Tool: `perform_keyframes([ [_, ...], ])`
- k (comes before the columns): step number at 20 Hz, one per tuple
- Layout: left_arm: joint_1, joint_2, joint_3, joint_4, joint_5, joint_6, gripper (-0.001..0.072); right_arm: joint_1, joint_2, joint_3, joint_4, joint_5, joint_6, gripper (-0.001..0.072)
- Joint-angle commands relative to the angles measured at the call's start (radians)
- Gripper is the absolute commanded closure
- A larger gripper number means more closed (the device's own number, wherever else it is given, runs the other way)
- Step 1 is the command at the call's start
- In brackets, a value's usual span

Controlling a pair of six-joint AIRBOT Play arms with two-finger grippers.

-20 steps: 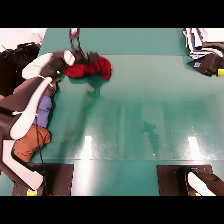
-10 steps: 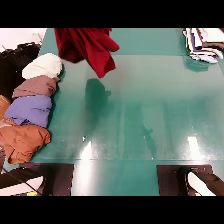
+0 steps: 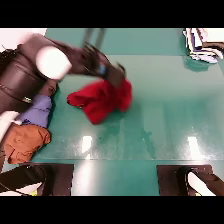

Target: Fold the shirts.

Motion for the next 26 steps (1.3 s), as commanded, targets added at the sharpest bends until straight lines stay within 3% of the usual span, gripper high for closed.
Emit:
perform_keyframes([
  [1,-0.059,-0.017,-0.082,0.013,0.014,-0.002,0.0093,0.001,0.0,0.005,-0.001,0.025,0.001,0.0698],
  [5,0.141,-0.006,-0.085,0.159,-0.042,-0.024,0.0093,0.001,0.0,0.005,-0.001,0.025,0.001,0.0698],
  [9,0.44,-0.008,-0.23,0.045,0.008,-0.046,0.0093,0.001,-0.003,0.005,0.0,0.027,0.001,0.0698],
  [11,0.542,-0.009,-0.338,-0.035,0.047,-0.002,0.0093,0.001,-0.008,0.005,0.0,0.038,0.001,0.0698],
  [16,0.608,-0.105,-0.455,-0.115,0.034,0.139,0.0093,0.001,-0.019,-0.048,0.008,0.07,0.001,0.0698],
  [22,0.608,-0.22,-0.455,-0.23,0.054,0.164,0.0095,0.001,-0.019,-0.14,0.007,0.071,0.001,0.0698],
  [23,0.608,-0.22,-0.455,-0.24,0.058,0.164,0.0181,0.001,-0.019,-0.153,0.007,0.071,0.001,0.0698],
  [24,0.608,-0.22,-0.455,-0.246,0.063,0.164,0.0381,0.001,-0.019,-0.166,0.007,0.071,0.001,0.0698],
  [25,0.608,-0.22,-0.455,-0.247,0.069,0.164,0.047,0.001,-0.019,-0.181,0.007,0.071,0.001,0.0698],
  [26,0.608,-0.22,-0.455,-0.248,0.074,0.163,0.0469,0.001,-0.019,-0.197,0.007,0.074,0.001,0.0698],
])
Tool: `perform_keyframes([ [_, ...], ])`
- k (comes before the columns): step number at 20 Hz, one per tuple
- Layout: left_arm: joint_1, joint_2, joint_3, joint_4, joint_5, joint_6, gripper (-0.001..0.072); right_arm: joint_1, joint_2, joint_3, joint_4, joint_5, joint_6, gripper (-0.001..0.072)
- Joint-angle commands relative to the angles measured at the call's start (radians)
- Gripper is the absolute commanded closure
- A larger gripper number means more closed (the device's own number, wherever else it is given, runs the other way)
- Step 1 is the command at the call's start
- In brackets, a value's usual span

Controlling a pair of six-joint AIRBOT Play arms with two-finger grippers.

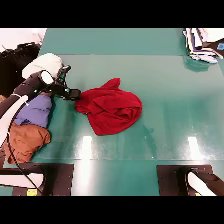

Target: Fold the shirts.

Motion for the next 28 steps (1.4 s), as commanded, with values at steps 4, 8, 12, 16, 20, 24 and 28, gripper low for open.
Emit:
perform_keyframes([
  [4,0.003,-0.005,0.071,-0.019,-0.021,0.006,0.0683,0.002,0.0,-0.184,0.0,0.021,0.001,0.0698],
  [8,0.003,0.055,0.219,-0.019,-0.016,0.006,0.0683,0.05,-0.001,-0.492,-0.006,-0.034,0.038,0.0697],
  [12,0.003,0.069,0.278,-0.019,-0.015,0.006,0.0683,0.188,-0.052,-0.806,0.152,-0.233,0.036,0.0232],
  [16,0.003,0.068,0.278,-0.019,-0.026,0.006,0.0682,0.37,-0.217,-0.871,0.25,-0.411,0.034,0.0233],
  [20,0.003,0.068,0.278,-0.019,-0.043,0.006,0.0682,0.46,-0.372,-0.767,0.257,-0.474,0.034,0.0283],
  [24,0.003,0.072,0.281,-0.019,-0.048,0.005,0.0683,0.461,-0.452,-0.651,0.25,-0.469,-0.002,0.0699],
  [28,0.003,0.184,0.375,0.023,-0.038,0.005,0.0683,0.37,-0.359,-0.501,0.089,-0.373,0.045,0.07],
])
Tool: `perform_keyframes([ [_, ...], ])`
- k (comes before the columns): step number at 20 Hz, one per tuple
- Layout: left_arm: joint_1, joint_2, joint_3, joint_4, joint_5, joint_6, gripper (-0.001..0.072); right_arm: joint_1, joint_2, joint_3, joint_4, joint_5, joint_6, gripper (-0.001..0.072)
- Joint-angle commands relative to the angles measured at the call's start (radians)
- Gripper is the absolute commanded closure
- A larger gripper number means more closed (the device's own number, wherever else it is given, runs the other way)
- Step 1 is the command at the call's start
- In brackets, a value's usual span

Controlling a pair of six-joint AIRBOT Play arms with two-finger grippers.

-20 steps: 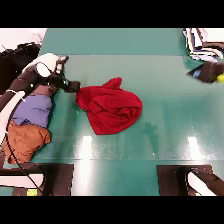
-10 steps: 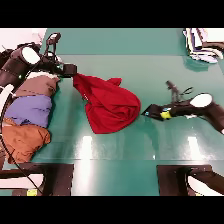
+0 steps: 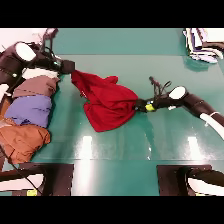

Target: Fold the shirts.

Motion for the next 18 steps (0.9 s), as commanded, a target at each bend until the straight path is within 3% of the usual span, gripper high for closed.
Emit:
perform_keyframes([
  [1,0.001,0.107,0.103,0.04,0.008,0.001,0.0683,-0.083,0.088,0.152,-0.152,0.092,0.054,0.07],
  [6,0.001,0.354,0.343,0.028,0.003,0.001,0.0683,-0.216,0.359,0.456,-0.283,0.258,0.065,0.0701],
  [10,0.001,0.52,0.409,-0.023,0.004,0.001,0.0683,-0.232,0.517,0.606,-0.333,0.329,0.066,0.07],
  [18,0.001,0.585,0.439,-0.049,-0.047,0.002,0.0683,-0.232,0.553,0.837,-0.463,0.52,0.144,0.07],
])
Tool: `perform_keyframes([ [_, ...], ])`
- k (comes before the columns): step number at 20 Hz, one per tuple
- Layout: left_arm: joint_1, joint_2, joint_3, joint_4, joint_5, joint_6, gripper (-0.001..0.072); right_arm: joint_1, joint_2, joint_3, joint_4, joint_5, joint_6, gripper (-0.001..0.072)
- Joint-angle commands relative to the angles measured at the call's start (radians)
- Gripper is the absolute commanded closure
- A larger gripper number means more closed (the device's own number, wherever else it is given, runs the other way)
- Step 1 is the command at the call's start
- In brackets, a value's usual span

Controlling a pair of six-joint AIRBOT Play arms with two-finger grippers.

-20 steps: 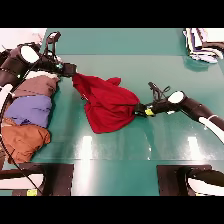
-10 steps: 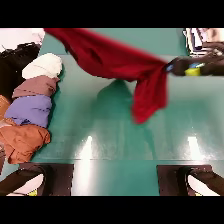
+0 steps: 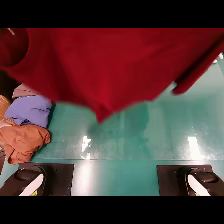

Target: Fold the shirts.

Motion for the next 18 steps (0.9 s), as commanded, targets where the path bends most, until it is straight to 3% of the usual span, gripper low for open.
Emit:
perform_keyframes([
  [1,0.001,-0.009,0.008,0.004,-0.062,0.0,0.0683,-0.001,-0.038,0.114,-0.066,0.13,0.043,0.07],
  [5,0.001,-0.145,-0.058,0.1,-0.201,0.0,0.0683,-0.001,-0.221,0.145,-0.061,0.284,0.115,0.07],
  [10,0.001,-0.392,-0.377,0.116,-0.183,-0.002,0.0682,-0.001,-0.564,0.145,-0.056,0.435,0.106,0.07],
  [15,0.001,-0.653,-0.499,0.118,0.03,-0.002,0.0682,-0.001,-0.855,0.146,-0.054,0.261,0.017,0.0698],
  [18,0.001,-0.685,-0.499,0.118,0.1,-0.039,0.0682,-0.014,-0.923,0.146,-0.006,0.186,0.017,0.0698],
])
